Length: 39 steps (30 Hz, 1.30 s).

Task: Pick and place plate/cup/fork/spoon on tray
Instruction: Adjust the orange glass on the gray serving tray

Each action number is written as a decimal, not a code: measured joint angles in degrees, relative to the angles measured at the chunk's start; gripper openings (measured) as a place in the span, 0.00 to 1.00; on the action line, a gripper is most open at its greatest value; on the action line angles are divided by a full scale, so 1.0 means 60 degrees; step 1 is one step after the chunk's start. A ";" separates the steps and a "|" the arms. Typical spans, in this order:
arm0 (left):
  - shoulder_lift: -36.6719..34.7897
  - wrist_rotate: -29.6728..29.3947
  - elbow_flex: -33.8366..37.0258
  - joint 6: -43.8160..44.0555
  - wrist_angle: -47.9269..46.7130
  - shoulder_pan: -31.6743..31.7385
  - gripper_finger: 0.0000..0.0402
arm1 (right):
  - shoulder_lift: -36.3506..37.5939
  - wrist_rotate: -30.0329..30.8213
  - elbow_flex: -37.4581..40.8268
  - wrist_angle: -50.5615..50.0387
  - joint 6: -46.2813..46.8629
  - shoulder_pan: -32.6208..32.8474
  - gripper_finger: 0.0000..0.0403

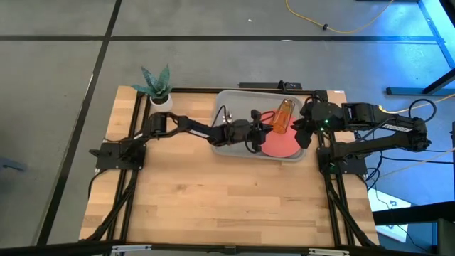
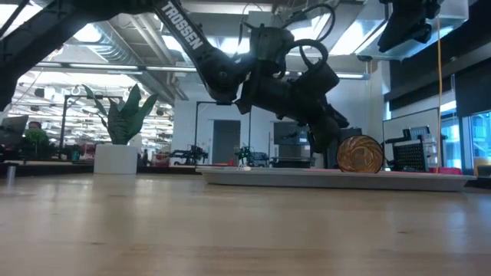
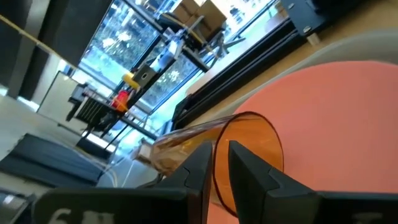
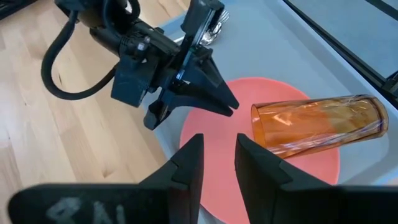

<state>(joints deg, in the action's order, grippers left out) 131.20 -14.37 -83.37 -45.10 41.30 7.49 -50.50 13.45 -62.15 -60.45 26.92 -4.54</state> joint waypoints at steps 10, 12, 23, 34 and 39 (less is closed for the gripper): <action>0.0139 0.0756 -0.0276 0.0474 -0.0044 0.0257 0.11 | 0.0000 0.0000 0.0000 0.0245 -0.0004 0.0000 0.22; 0.0269 0.0737 -0.0383 0.0495 -0.0175 0.0295 0.11 | 0.0000 -0.0002 0.0000 0.0286 0.0003 0.0002 0.22; 0.0265 0.0560 -0.0772 0.0475 -0.0946 0.0319 0.11 | 0.0000 0.0000 0.0000 0.0415 -0.0001 0.0004 0.22; 0.0265 0.0813 -0.0769 0.0484 -0.1036 0.0379 0.11 | 0.0000 -0.0004 0.0000 0.0412 -0.0001 0.0004 0.22; 0.0265 0.0818 -0.0769 0.0469 -0.1158 0.0434 0.11 | 0.0000 -0.0004 0.0000 0.0466 -0.0001 0.0004 0.22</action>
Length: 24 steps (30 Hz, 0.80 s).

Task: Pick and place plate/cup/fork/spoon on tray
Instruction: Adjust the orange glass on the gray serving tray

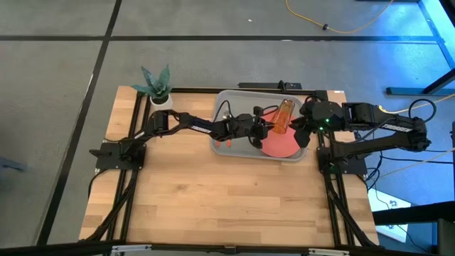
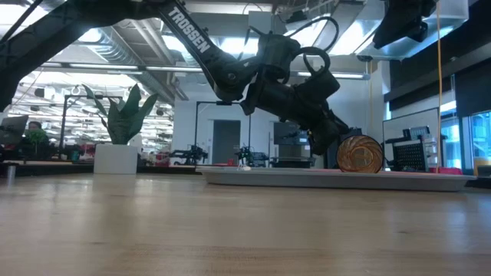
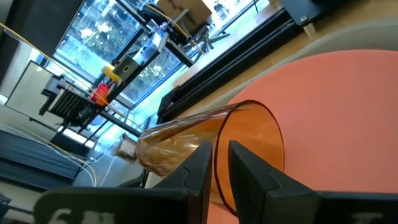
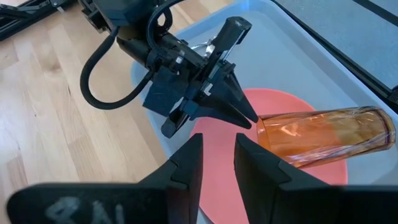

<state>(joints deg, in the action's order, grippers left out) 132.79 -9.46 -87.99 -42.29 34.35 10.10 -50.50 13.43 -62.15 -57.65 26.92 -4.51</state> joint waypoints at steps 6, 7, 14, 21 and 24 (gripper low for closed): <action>0.0000 0.0209 0.0000 0.0028 -0.0007 0.0070 0.11 | 0.0001 0.0000 0.0000 0.0140 -0.0007 0.0000 0.22; 0.0000 0.0261 0.0004 0.0030 -0.0007 0.0071 0.11 | 0.0000 0.0000 0.0000 0.0159 -0.0011 0.0000 0.22; 0.0000 0.0451 0.0002 0.0039 -0.0013 0.0067 0.11 | 0.0000 -0.0003 0.0000 0.0219 -0.0018 -0.0001 0.22; 0.0000 0.0428 0.0002 0.0041 -0.0015 0.0150 0.11 | 0.0000 -0.0004 0.0000 0.0219 -0.0004 0.0000 0.22; 0.0000 0.0447 0.0001 0.0245 -0.0012 0.0197 0.11 | 0.0000 -0.0004 0.0000 0.0216 -0.0004 0.0000 0.22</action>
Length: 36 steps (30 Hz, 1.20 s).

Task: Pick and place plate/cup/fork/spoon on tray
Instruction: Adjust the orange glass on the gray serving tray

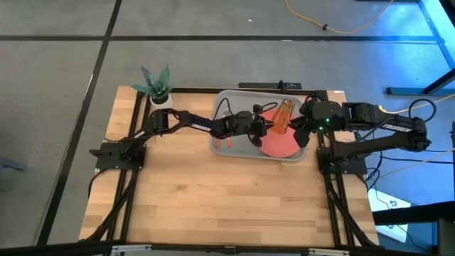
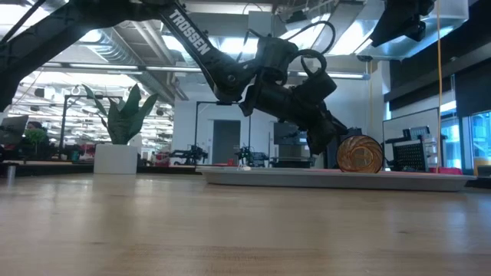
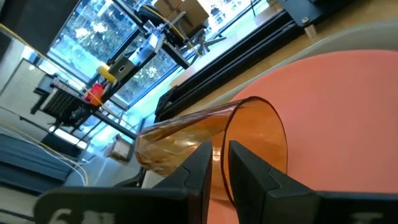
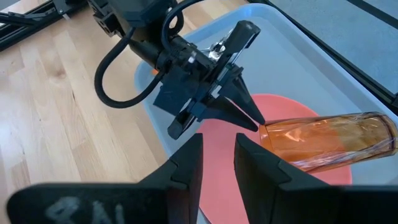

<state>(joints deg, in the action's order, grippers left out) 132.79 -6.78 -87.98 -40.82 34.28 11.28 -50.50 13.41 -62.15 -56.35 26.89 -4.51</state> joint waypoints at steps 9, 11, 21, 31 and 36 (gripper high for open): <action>0.0000 0.0143 0.0002 0.0383 -0.0008 0.0074 0.11 | 0.0000 0.0000 0.0000 -0.0001 -0.0011 -0.0002 0.22; 0.0000 0.0394 0.0002 0.0386 -0.0272 0.0074 0.11 | 0.0000 0.0000 0.0000 -0.0001 -0.0011 -0.0003 0.22; 0.0000 0.0177 0.0010 -0.0044 0.0164 -0.0079 0.11 | 0.0001 0.0000 0.0000 -0.0001 0.0004 0.0000 0.22; 0.0002 0.0156 0.0010 -0.0051 0.0140 -0.0061 0.11 | 0.0000 0.0000 0.0000 0.0002 -0.0004 -0.0002 0.22; 0.0735 0.0132 -0.0601 -0.0192 0.0002 -0.0033 0.11 | 0.0004 0.0003 0.0000 0.0089 -0.0010 -0.0004 0.22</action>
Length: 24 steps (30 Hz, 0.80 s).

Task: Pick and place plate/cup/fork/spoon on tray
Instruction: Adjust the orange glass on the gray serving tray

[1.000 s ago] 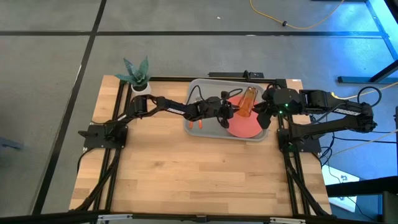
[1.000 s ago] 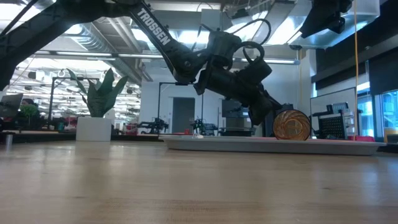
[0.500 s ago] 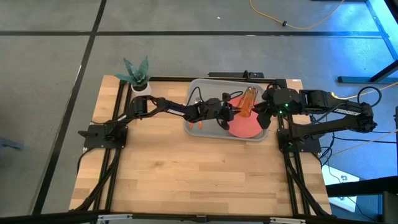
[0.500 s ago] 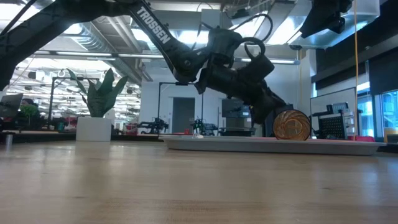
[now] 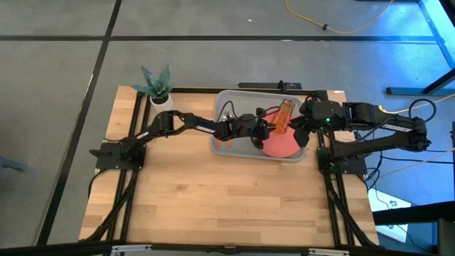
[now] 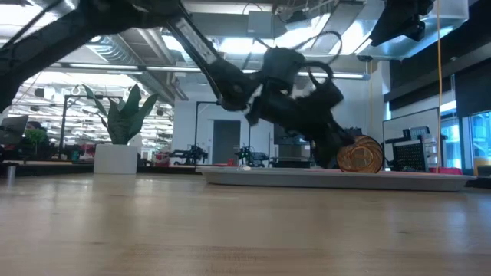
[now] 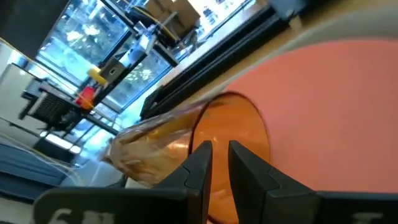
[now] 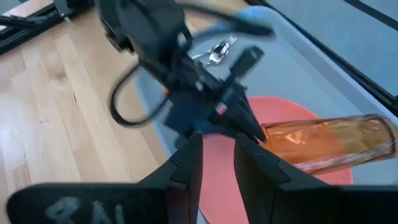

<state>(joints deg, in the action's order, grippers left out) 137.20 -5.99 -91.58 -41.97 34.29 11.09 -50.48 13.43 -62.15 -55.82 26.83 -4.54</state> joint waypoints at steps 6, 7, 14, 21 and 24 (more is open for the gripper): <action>0.0464 -0.1092 -0.1128 -0.0850 -0.0352 -0.0144 0.11 | 0.0000 -0.0013 0.0000 0.0100 -0.0004 0.0002 0.22; 0.0464 -0.1038 -0.1220 -0.0847 -0.0293 -0.0185 0.11 | 0.0000 -0.0016 0.0000 0.0100 -0.0005 0.0000 0.22; 0.0449 -0.0917 -0.1670 -0.1341 -0.0410 -0.0445 0.11 | 0.0000 -0.0032 0.0000 0.0092 -0.0035 0.0002 0.22; 0.0468 -0.1408 -0.1662 -0.2891 -0.0981 -0.0434 0.11 | 0.0000 -0.0032 0.0000 0.0085 -0.0054 0.0000 0.22; 0.0468 -0.1369 -0.1662 -0.3286 -0.1000 -0.0300 0.11 | 0.0000 -0.0032 0.0000 0.0081 -0.0088 0.0000 0.22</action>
<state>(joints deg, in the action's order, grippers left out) 140.00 -14.20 -101.56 -61.69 28.29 9.29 -50.48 13.23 -62.15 -55.33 26.30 -4.54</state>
